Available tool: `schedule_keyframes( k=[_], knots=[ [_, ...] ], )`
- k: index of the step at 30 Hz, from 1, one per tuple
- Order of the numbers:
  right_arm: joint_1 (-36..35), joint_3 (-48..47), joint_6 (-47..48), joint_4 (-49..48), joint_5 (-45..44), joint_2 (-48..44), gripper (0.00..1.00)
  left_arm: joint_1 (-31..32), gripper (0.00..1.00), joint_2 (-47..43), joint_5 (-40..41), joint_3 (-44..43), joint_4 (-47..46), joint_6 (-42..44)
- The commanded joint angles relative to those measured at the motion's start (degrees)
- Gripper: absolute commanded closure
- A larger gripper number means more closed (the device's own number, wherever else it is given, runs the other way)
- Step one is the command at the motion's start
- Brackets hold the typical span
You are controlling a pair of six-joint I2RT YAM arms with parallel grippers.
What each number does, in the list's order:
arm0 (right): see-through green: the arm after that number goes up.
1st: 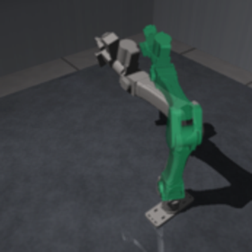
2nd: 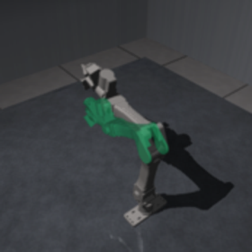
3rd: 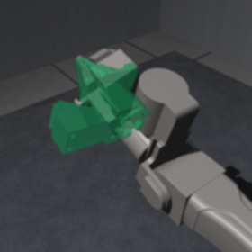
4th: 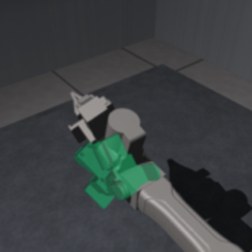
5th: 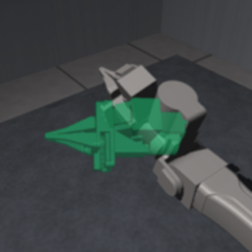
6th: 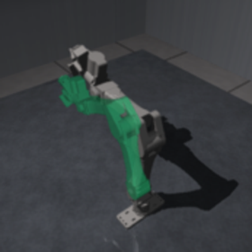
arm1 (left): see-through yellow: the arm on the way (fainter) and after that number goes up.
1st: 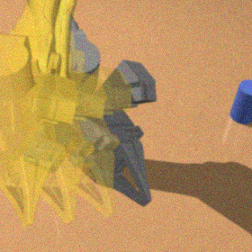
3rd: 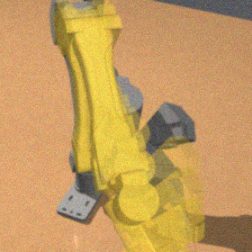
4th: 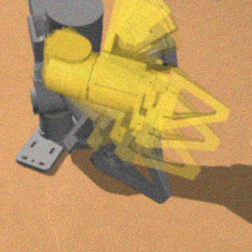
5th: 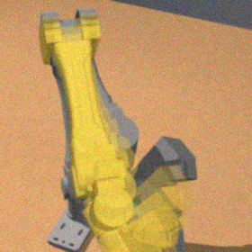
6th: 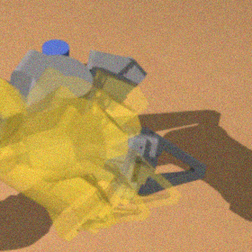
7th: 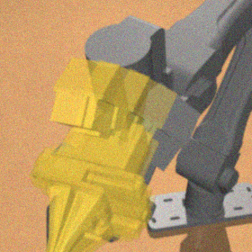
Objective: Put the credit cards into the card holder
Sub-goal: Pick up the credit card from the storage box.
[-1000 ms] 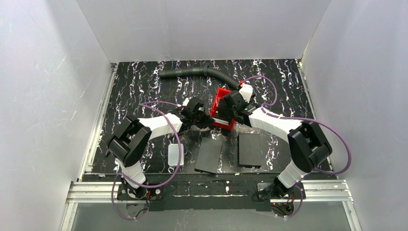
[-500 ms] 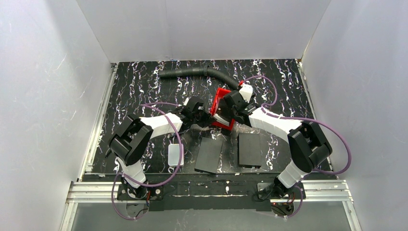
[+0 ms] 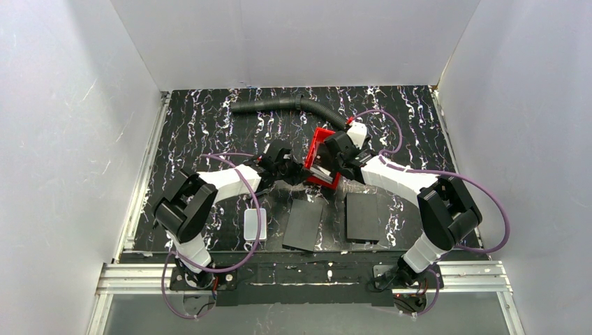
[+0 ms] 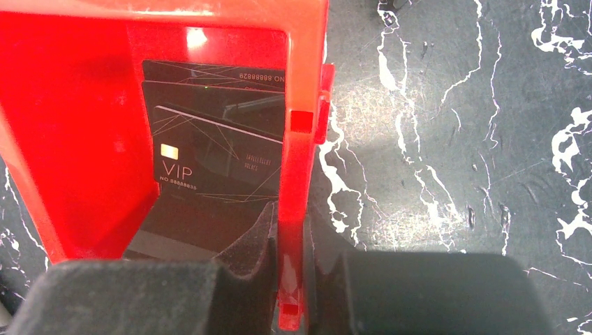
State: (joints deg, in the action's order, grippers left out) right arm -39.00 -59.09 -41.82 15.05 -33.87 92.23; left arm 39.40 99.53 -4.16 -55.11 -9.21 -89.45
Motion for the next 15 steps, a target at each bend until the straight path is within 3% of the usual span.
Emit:
schedule_keyframes(
  k=[1, 15],
  knots=[
    [0.5, 1.0, 0.2, 8.0, 1.4, 1.2, 0.99, -0.5, 1.0, -4.5, -0.9, 0.5, 0.6, -0.3],
    [4.4, -2.8, 2.5, 9.8, 7.3, 5.1, 0.99, -0.6, 1.0, -6.9, -1.2, -0.4, 0.7, -2.4]
  ],
)
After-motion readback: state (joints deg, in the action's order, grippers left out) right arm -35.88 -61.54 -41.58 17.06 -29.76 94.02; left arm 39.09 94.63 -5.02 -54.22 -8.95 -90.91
